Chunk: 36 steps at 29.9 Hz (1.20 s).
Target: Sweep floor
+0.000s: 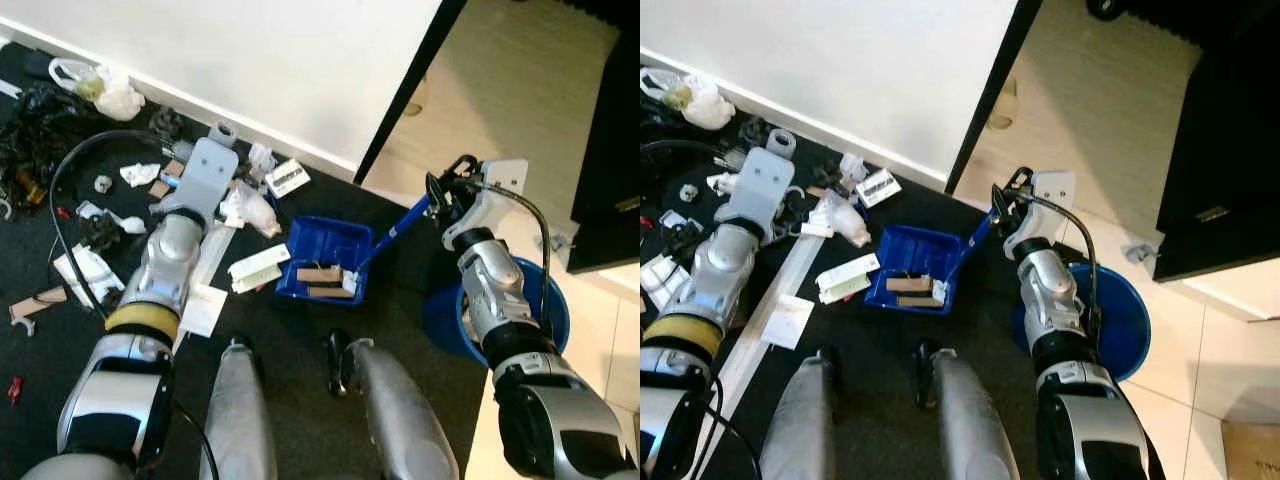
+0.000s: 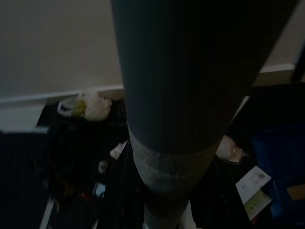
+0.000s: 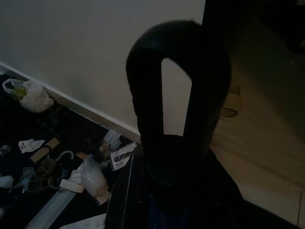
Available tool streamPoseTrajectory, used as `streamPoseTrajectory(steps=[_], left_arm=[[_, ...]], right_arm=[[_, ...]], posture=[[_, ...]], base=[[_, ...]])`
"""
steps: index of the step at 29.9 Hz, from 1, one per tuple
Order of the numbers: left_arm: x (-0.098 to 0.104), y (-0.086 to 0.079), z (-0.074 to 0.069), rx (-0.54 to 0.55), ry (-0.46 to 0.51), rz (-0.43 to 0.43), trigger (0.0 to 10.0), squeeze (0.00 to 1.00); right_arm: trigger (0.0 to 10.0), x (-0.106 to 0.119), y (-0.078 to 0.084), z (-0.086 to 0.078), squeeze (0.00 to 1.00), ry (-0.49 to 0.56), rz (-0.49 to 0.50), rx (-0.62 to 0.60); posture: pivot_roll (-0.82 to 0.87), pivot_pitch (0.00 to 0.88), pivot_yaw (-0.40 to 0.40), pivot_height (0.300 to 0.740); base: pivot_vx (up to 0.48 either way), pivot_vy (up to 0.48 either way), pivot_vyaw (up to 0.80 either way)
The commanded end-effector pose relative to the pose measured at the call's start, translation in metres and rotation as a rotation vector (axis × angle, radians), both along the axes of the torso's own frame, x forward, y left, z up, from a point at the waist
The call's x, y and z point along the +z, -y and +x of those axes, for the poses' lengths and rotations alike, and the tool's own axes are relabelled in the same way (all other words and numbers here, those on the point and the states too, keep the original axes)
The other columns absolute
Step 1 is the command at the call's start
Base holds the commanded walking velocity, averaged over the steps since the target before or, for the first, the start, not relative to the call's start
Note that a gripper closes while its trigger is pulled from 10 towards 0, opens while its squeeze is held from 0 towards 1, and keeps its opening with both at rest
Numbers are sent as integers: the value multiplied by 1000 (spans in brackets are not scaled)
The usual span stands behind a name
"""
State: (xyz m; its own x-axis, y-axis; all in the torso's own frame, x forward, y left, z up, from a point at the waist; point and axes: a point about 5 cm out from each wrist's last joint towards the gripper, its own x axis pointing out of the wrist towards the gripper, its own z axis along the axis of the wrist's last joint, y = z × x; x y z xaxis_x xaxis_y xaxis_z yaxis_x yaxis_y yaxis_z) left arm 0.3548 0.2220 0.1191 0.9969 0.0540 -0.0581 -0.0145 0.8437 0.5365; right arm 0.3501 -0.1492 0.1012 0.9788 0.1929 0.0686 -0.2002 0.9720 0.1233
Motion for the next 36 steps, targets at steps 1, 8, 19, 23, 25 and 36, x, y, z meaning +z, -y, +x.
streamPoseTrajectory(steps=[1,8,19,23,25,36], left_arm=[[-16,8,-5,16,-24,-38,10000,0],[-33,32,-6,80,-42,-258,10000,0],[7,130,20,-111,15,-616,10000,0],[22,165,22,-244,-15,-669,10000,0],[35,193,20,-369,-28,-701,10000,0],[69,233,13,-633,9,-780,10000,0]], right_arm=[[10000,-52,-6,-25,0,-232,13,36],[10000,-52,-8,-25,0,-230,11,48],[10000,-52,-8,-26,0,-230,6,56],[10000,-52,-9,-26,0,-230,7,57],[10000,-53,-9,-27,0,-230,8,58],[10000,-53,-7,-27,0,-232,5,53]], posture=[[8,360,-125,740],[0,366,-120,740],[3,367,-120,740],[3,364,-115,740],[1,360,-111,740],[2,352,-113,740]], base=[[0,0,0],[0,0,0],[0,0,0],[0,0,0],[0,0,0],[0,0,0]])
